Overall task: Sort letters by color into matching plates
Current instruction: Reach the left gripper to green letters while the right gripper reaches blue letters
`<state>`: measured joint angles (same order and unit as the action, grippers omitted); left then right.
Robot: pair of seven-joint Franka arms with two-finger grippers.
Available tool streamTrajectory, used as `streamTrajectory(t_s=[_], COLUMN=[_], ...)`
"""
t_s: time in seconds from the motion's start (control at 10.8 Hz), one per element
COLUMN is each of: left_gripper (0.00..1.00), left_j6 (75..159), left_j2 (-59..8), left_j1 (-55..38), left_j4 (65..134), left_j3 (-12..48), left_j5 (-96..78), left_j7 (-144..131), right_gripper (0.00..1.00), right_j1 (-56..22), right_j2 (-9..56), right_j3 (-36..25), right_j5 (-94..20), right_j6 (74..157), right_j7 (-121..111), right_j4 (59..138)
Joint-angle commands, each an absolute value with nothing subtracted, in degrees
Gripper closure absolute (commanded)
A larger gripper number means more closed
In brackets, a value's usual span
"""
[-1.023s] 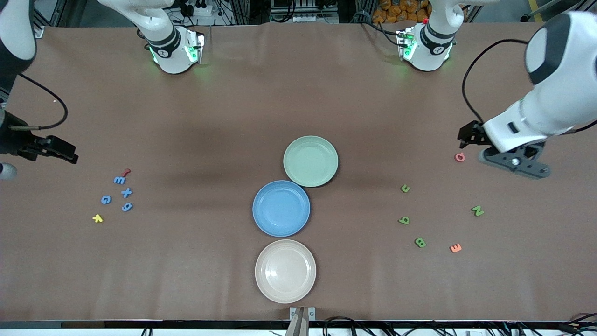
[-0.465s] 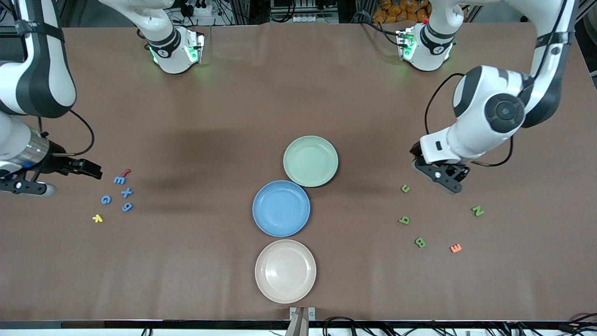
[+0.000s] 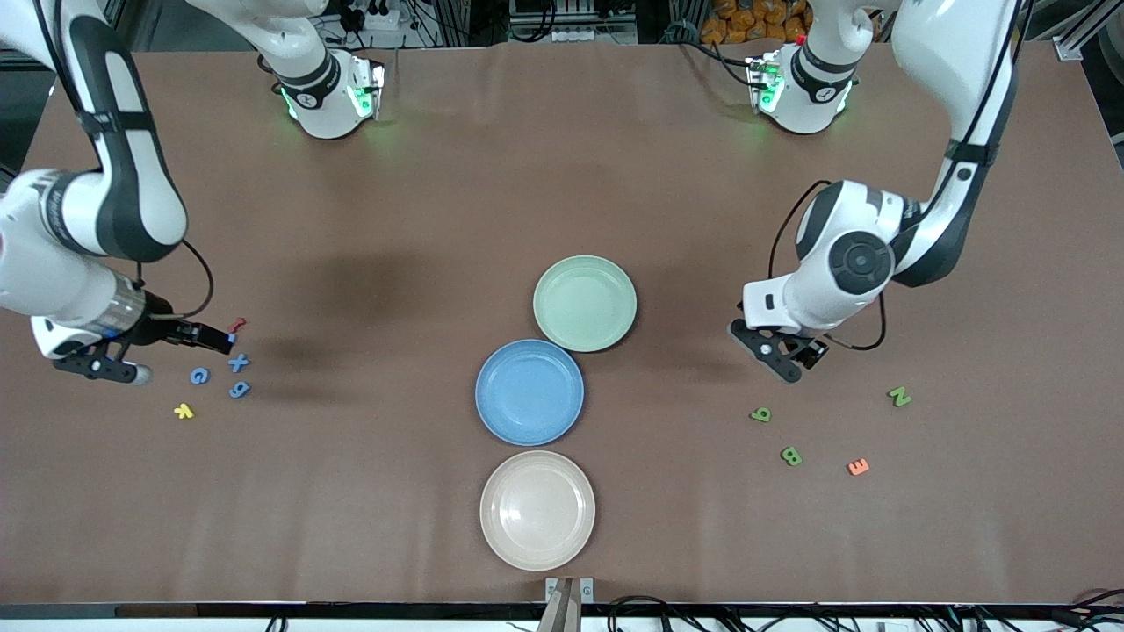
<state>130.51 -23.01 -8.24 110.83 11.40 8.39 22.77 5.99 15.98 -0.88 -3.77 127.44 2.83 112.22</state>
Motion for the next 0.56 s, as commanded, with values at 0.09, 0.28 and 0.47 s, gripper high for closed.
streamTrajectory(t_s=[0.09, 0.28, 0.47], left_gripper=[0.0, 0.0, 0.0], left_j6=[134.7, 134.9, 136.0], left_j2=[-29.1, -31.3, -32.3], left_j1=[-8.2, -7.6, -6.6], left_j4=[109.6, 109.5, 109.7], left_j3=[11.5, 11.4, 11.4], left_j5=[13.4, 13.6, 13.9], left_j7=[24.7, 25.1, 25.1], right_gripper=[0.0, 0.0, 0.0], right_j1=[7.4, 7.8, 8.3], right_j2=[22.4, 24.7, 27.8], right_j3=[-0.4, -0.4, -0.4], right_j5=[-4.7, -4.3, -4.3], right_j6=[133.0, 135.3, 137.8], right_j7=[-3.4, -4.3, -5.1], right_j4=[111.5, 110.7, 109.0])
